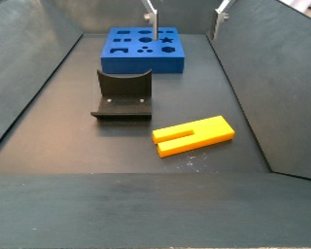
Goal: Pick up the double-square object. Move up. Place the double-square object on the fixture. Regrasp the double-square object. Move to above the board. Insert the double-square object.
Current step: Pick up the double-square object.
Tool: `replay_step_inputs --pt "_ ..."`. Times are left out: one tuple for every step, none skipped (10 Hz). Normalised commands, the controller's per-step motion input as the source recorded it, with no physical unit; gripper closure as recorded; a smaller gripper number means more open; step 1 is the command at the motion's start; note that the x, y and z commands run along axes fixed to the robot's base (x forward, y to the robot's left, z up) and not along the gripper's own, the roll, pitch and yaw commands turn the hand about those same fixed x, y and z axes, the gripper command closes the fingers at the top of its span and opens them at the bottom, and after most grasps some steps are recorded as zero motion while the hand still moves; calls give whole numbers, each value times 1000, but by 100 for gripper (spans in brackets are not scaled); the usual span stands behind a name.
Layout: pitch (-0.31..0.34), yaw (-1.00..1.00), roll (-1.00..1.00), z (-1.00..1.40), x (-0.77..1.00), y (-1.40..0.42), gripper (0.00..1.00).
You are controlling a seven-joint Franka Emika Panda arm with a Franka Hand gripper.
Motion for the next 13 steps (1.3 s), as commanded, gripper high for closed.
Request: replay_step_inputs --pt "0 -311 0 -146 0 220 0" --pt "-80 -651 -7 -174 -234 223 0" --pt "-94 -774 0 -189 -397 106 0" --pt "-79 -783 0 -214 -411 111 0" --pt "-73 -794 0 -234 -406 100 0" --pt "-67 -811 0 -249 -394 94 0" --pt "-61 -814 0 -269 -400 94 0" --pt "-54 -823 0 -283 -397 89 0" --pt "-50 -840 0 -317 -374 77 0" --pt "-31 -857 0 -371 -366 69 0" --pt "-36 -866 0 -380 -357 63 0" --pt "-61 -880 0 -380 -300 57 0" --pt "-97 -886 0 -386 -246 66 0"
